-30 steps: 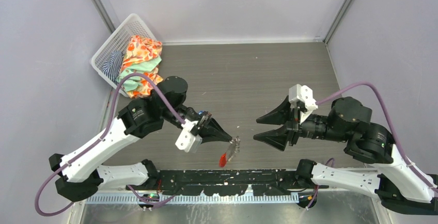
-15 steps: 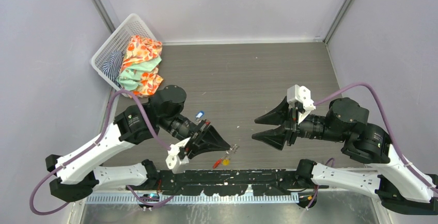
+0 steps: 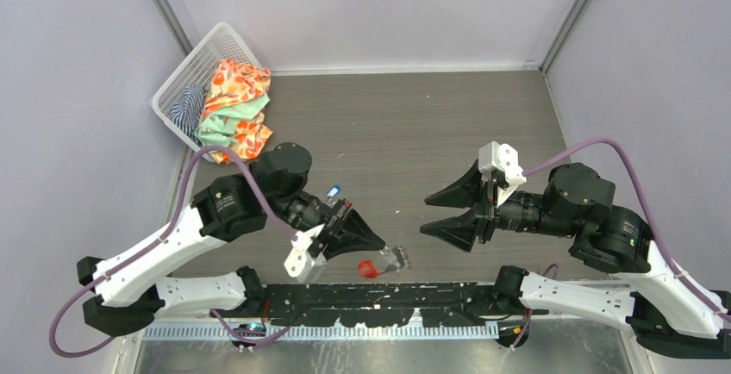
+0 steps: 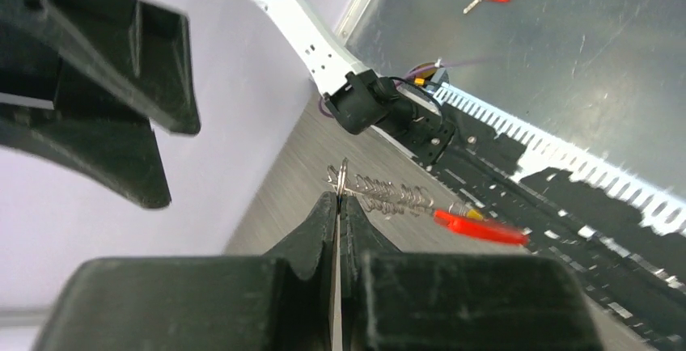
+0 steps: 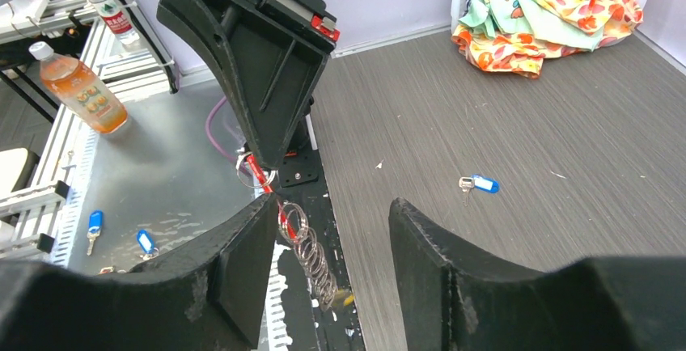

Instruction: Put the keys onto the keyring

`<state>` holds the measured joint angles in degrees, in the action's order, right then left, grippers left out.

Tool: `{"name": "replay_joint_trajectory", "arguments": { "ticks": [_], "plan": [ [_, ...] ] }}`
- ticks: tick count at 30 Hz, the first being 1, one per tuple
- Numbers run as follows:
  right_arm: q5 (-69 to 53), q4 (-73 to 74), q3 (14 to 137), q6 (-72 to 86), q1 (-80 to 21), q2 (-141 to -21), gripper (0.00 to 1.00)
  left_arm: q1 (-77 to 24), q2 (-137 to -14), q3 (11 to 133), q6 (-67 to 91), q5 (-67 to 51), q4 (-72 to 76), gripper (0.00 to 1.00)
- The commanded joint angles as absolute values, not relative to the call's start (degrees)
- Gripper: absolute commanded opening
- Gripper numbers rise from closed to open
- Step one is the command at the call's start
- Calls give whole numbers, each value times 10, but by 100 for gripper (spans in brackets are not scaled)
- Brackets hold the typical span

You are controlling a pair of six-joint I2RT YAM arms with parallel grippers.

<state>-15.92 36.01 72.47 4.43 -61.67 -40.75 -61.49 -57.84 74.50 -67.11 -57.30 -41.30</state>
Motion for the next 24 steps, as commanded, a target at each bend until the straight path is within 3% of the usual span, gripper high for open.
{"name": "replay_joint_trajectory", "arguments": {
  "ticks": [1, 16, 24],
  "plan": [
    [-153, 334, 732, 40, -619, -415, 59, -617, -587, 767, -460, -517, -323, 0],
    [-207, 316, 731, 67, -619, -447, 56, -541, -612, 770, -67, -491, -202, 0],
    [-139, 308, 722, 76, -618, -453, 53, -522, -590, 738, -24, -489, -189, 0]
  ]
}}
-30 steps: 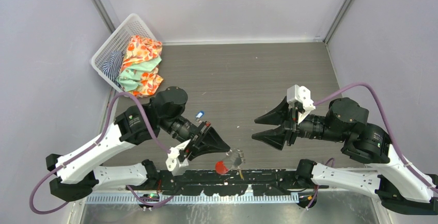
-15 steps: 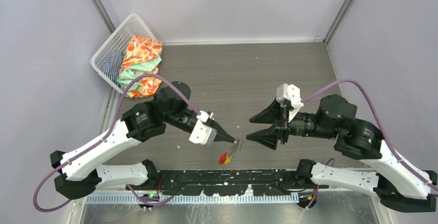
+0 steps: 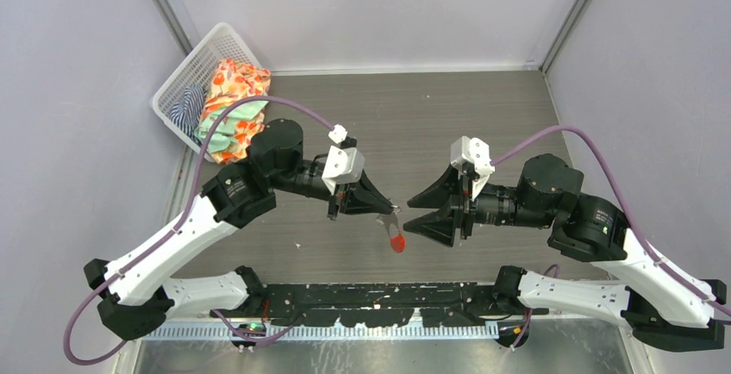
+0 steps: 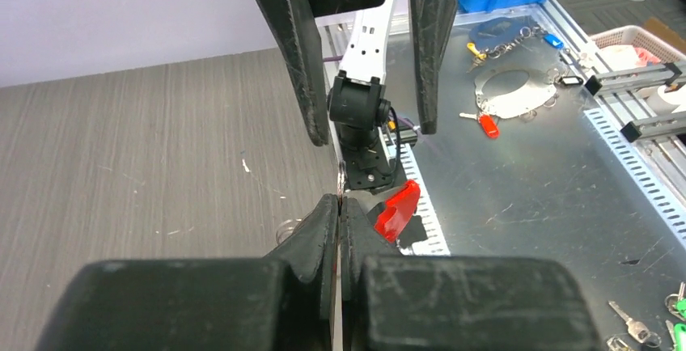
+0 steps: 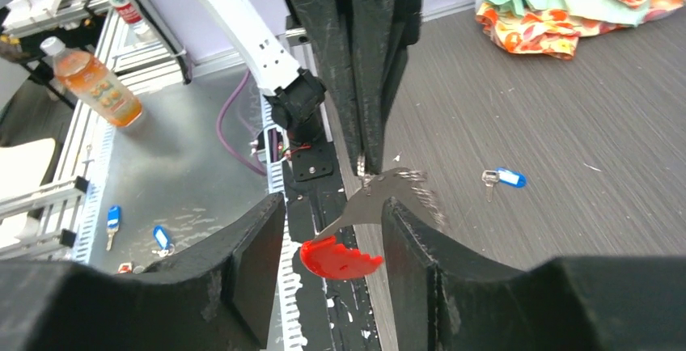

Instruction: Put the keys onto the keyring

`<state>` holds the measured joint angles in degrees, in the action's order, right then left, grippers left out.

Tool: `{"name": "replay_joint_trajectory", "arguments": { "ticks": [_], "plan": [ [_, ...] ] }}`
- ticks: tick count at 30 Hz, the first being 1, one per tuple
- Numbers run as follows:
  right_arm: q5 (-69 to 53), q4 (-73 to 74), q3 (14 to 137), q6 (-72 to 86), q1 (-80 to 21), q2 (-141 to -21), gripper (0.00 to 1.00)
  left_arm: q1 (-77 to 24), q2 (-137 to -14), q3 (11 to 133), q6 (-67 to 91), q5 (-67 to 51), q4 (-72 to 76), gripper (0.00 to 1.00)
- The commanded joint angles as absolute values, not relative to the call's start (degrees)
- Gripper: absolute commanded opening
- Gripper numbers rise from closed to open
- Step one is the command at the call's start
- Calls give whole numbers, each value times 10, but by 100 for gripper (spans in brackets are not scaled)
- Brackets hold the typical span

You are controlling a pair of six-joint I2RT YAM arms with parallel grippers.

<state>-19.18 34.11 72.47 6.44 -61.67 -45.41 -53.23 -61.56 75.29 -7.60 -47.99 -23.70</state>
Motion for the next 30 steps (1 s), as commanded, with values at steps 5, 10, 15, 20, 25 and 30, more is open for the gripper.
{"name": "replay_joint_trajectory", "arguments": {
  "ticks": [5, 10, 15, 20, 25, 30],
  "plan": [
    [-89, 305, 724, 79, -618, -460, 59, -509, -575, 725, -32, -508, -217, 0],
    [-126, 300, 727, 76, -619, -473, 60, -509, -573, 731, -76, -532, -261, 0],
    [-133, 323, 754, 68, -618, -499, 58, -508, -567, 729, -97, -524, -291, 0],
    [-72, 337, 769, 67, -611, -522, 58, -500, -546, 708, -151, -512, -346, 0],
    [-88, 343, 769, 74, -587, -555, 60, -463, -537, 686, -234, -494, -432, 0],
    [-205, 302, 748, 64, -586, -541, 63, -460, -549, 707, -221, -509, -446, 0]
  ]
}}
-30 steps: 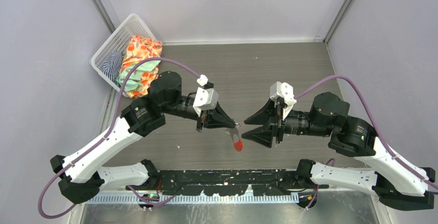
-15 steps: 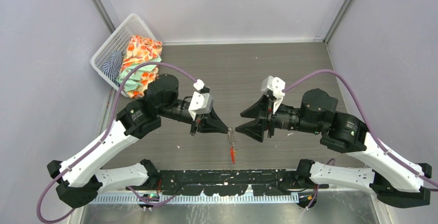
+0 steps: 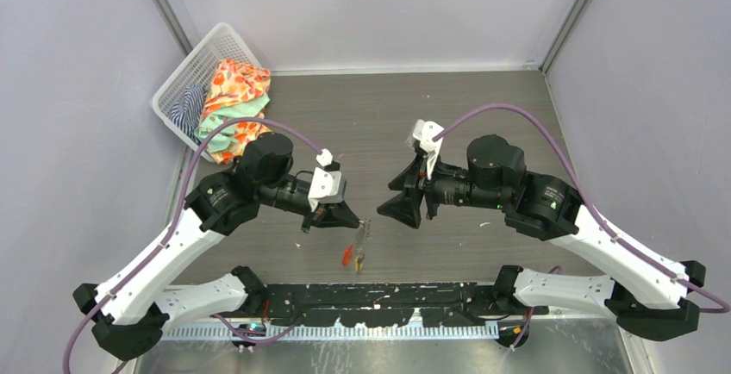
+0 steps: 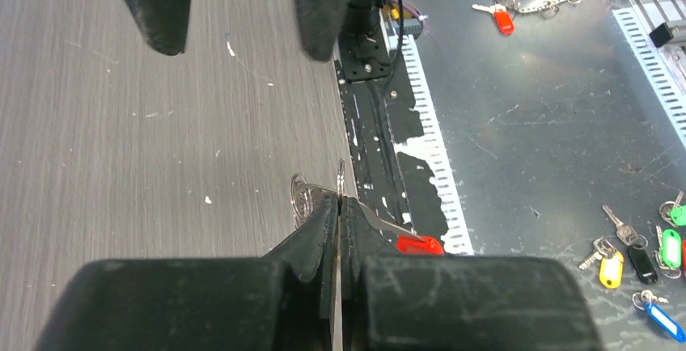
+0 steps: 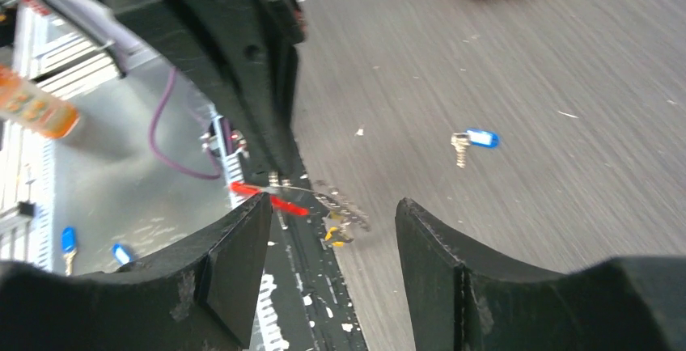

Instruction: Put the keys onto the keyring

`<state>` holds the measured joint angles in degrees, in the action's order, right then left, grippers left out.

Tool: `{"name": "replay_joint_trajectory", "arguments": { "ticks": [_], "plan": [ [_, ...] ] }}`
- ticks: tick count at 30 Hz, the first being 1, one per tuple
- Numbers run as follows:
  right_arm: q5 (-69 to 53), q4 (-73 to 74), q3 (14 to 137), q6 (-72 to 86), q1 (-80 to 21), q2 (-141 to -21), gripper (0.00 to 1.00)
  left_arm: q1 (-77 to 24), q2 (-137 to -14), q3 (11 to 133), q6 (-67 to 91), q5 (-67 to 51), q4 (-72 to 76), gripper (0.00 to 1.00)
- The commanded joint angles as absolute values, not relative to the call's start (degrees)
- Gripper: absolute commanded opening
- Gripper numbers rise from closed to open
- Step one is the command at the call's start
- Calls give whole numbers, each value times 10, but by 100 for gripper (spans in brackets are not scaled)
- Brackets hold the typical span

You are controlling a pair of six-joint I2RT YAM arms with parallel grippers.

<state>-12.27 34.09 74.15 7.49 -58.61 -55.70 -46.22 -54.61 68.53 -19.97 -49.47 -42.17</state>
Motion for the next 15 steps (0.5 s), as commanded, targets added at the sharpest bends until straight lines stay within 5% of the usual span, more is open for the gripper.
{"name": "replay_joint_trajectory", "arguments": {
  "ticks": [1, 15],
  "plan": [
    [-221, 312, 755, 60, -587, -548, 63, -460, -555, 713, -224, -510, -455, 0],
    [-305, 394, 832, 3, -587, -654, 48, -460, -594, 765, -195, -531, -481, 0]
  ]
}}
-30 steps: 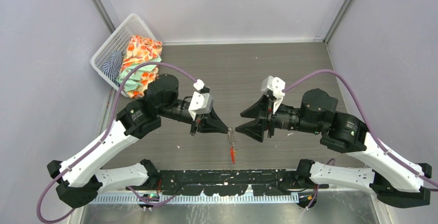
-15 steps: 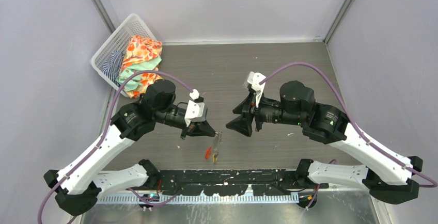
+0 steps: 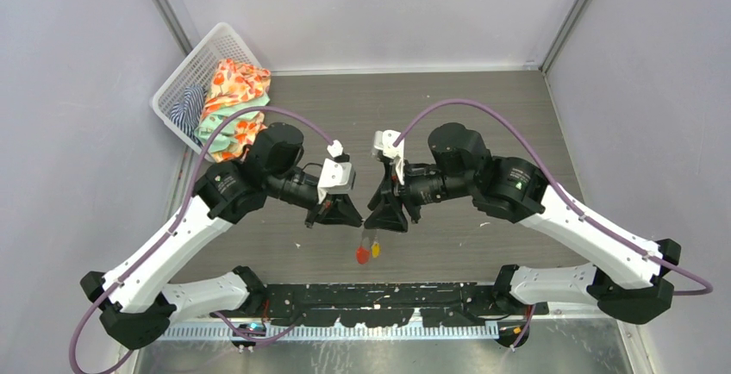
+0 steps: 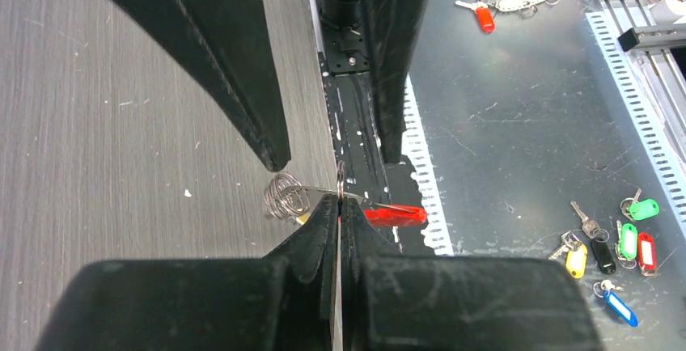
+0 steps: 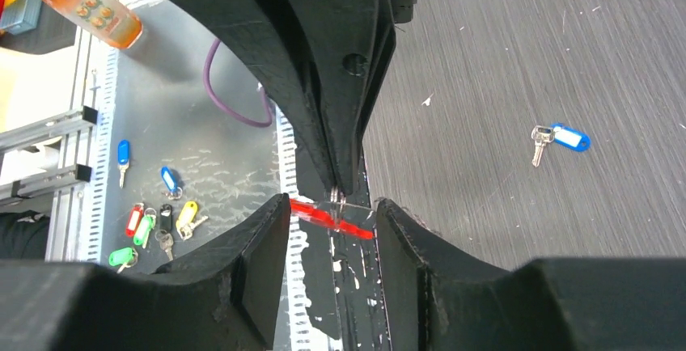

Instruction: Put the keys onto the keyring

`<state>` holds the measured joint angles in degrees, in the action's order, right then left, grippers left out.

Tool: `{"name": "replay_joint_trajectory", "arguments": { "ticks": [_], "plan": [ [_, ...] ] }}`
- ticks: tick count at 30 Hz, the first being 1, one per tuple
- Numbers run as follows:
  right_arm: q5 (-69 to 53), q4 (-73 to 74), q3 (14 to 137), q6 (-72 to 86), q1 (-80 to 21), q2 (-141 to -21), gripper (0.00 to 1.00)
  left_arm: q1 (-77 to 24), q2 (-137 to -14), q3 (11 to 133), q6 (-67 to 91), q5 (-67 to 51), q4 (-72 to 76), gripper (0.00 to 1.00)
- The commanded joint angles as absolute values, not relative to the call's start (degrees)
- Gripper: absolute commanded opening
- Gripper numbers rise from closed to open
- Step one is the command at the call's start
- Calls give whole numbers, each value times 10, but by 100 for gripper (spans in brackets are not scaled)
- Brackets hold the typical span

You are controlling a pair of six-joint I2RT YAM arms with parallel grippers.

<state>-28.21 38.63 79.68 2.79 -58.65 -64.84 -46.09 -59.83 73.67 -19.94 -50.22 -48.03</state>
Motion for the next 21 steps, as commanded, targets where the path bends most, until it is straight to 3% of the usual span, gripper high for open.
{"name": "replay_joint_trajectory", "arguments": {
  "ticks": [1, 9, 21],
  "plan": [
    [-306, 395, 832, 3, -587, -657, 48, -460, -595, 767, -196, -533, -481, 0],
    [-304, 389, 833, 3, -587, -663, 37, -460, -600, 771, -191, -548, -478, 0],
    [-335, 412, 838, -13, -587, -668, 32, -460, -610, 783, -171, -551, -466, 0]
  ]
}}
